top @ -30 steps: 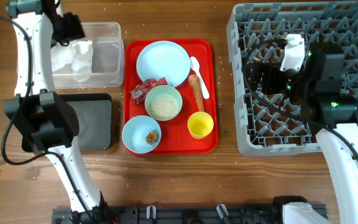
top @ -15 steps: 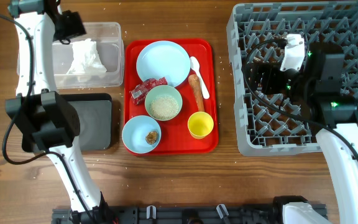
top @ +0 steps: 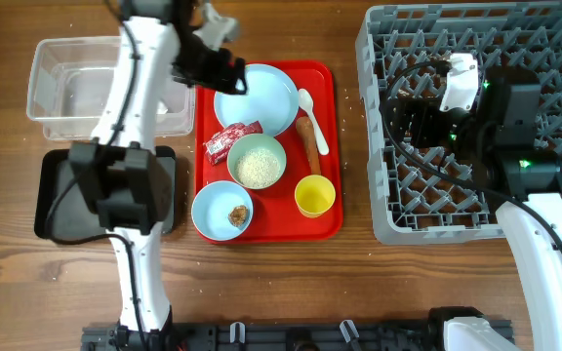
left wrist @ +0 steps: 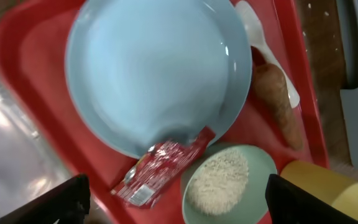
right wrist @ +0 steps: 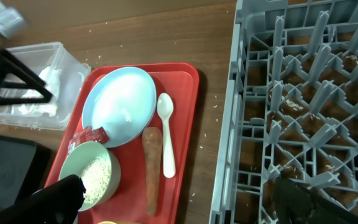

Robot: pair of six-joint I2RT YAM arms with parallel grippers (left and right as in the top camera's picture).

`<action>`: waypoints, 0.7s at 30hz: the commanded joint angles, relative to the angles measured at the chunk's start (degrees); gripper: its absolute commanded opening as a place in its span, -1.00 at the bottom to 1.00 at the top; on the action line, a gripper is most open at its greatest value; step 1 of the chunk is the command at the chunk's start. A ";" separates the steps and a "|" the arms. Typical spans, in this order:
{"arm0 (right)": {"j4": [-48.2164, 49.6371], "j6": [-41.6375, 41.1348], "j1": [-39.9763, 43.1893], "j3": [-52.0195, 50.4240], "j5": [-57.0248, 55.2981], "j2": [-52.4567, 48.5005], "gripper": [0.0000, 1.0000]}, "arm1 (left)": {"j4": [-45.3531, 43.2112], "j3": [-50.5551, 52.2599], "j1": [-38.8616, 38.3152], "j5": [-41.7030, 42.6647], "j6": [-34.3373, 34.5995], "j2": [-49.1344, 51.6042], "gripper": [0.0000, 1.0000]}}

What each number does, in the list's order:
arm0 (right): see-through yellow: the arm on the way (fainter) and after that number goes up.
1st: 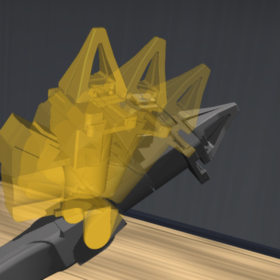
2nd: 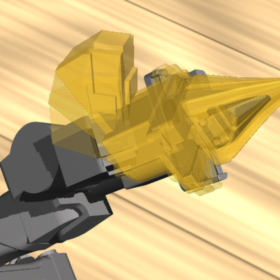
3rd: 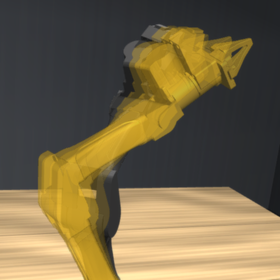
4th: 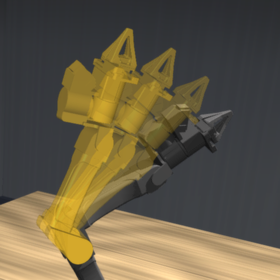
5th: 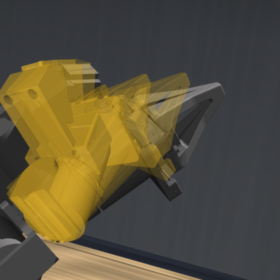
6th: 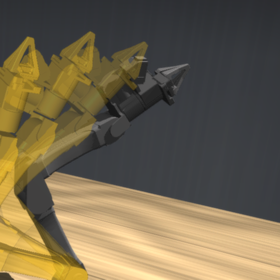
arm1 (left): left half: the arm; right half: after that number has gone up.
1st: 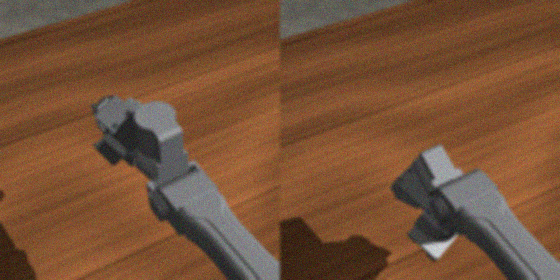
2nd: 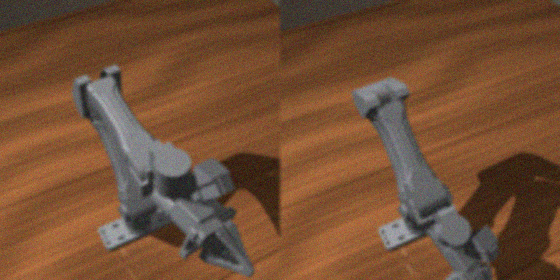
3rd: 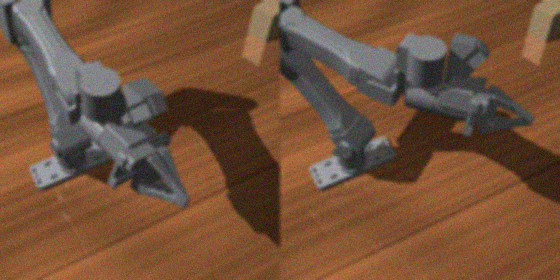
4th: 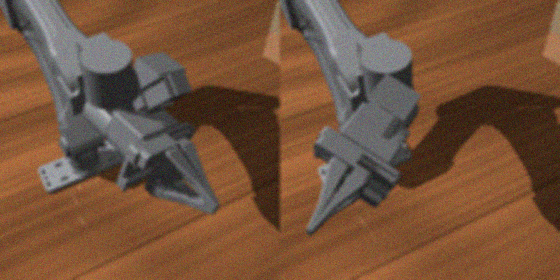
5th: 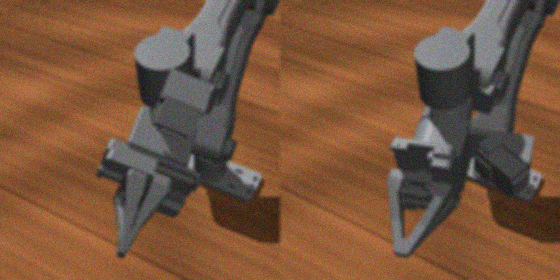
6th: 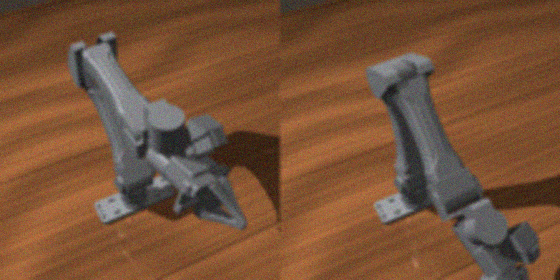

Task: Sort waste into correct bins and load items into the dishwasher rack
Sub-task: 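Move left gripper back to the tray and grasp the red snack wrapper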

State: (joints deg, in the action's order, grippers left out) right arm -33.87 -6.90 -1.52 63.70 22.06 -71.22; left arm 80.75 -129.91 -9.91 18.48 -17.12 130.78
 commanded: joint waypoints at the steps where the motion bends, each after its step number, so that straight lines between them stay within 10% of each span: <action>1: -0.28 -0.79 0.09 1.16 0.26 -0.57 0.99 | -3.28 6.71 -2.62 -1.62 1.60 -0.48 0.80; 21: -2.47 -0.76 0.09 1.09 0.24 -0.59 0.99 | -18.64 23.19 -7.23 -7.69 8.79 -0.48 0.72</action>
State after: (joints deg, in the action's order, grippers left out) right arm -36.21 -6.90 -1.52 63.70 22.04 -71.22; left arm 62.50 -107.28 -17.17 11.75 -8.86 130.80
